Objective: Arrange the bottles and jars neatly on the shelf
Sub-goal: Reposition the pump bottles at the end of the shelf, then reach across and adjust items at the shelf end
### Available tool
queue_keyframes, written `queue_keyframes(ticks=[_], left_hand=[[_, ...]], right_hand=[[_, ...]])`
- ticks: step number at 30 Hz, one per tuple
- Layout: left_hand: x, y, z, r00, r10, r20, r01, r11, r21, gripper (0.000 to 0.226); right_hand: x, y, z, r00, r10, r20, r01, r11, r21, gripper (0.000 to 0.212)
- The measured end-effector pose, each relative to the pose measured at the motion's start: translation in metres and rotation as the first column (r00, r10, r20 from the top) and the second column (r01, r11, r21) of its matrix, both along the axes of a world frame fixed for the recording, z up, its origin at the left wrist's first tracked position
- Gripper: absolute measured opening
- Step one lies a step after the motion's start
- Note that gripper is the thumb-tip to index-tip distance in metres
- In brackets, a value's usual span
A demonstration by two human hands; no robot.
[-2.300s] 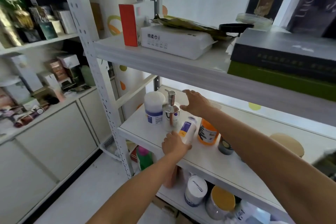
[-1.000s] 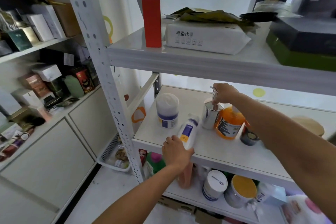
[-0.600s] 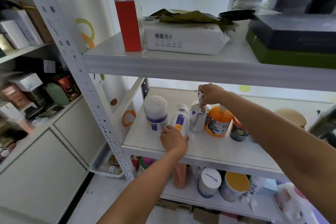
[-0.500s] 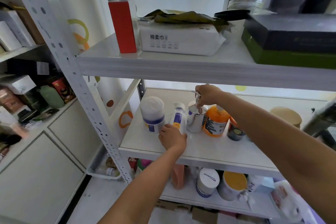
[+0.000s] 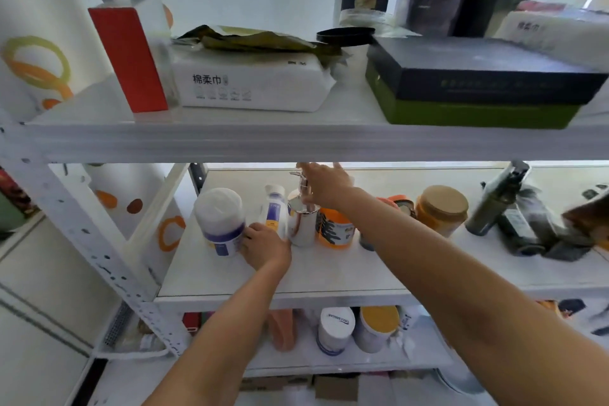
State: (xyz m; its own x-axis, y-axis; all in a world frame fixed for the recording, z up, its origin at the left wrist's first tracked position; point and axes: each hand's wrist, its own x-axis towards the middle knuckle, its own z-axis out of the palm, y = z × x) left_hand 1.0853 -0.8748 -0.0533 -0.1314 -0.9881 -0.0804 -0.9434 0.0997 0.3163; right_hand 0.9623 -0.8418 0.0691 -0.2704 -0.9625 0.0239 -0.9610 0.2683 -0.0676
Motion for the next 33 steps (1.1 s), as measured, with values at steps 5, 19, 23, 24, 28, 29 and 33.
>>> queue_keyframes(ticks=[5,19,23,24,28,29,33], left_hand=[[0.007,0.026,-0.001,0.998,-0.049,-0.042,0.042,0.986,-0.163,0.083],[-0.093,0.216,0.018,0.803,-0.585,0.118,0.594,0.763,-0.254,0.120],[-0.140,0.264,0.023,0.770,-0.629,0.108,0.638,0.753,-0.161,0.118],[-0.152,0.274,0.025,0.753,-0.648,0.116,0.658,0.741,-0.134,0.117],[-0.196,0.293,0.028,0.673,-0.728,0.131,0.739,0.669,-0.075,0.119],[-0.206,0.295,0.027,0.654,-0.743,0.142,0.756,0.648,-0.088,0.120],[-0.248,0.317,0.022,0.605,-0.787,0.120,0.796,0.593,-0.122,0.120]], right_hand=[[-0.013,0.034,-0.010,0.995,0.084,-0.044,-0.090,0.985,-0.149,0.091],[-0.142,0.271,-0.051,0.999,-0.004,-0.054,0.001,0.999,-0.044,0.118],[-0.182,0.334,-0.055,0.996,-0.089,-0.024,0.088,0.996,-0.011,0.118],[-0.192,0.348,-0.055,0.994,-0.111,-0.019,0.111,0.994,-0.007,0.118],[-0.232,0.386,-0.056,0.975,-0.220,0.006,0.220,0.975,-0.018,0.118],[-0.239,0.394,-0.060,0.969,-0.247,0.016,0.248,0.969,-0.021,0.118],[-0.267,0.434,-0.075,0.934,-0.349,0.073,0.350,0.937,-0.002,0.118]])
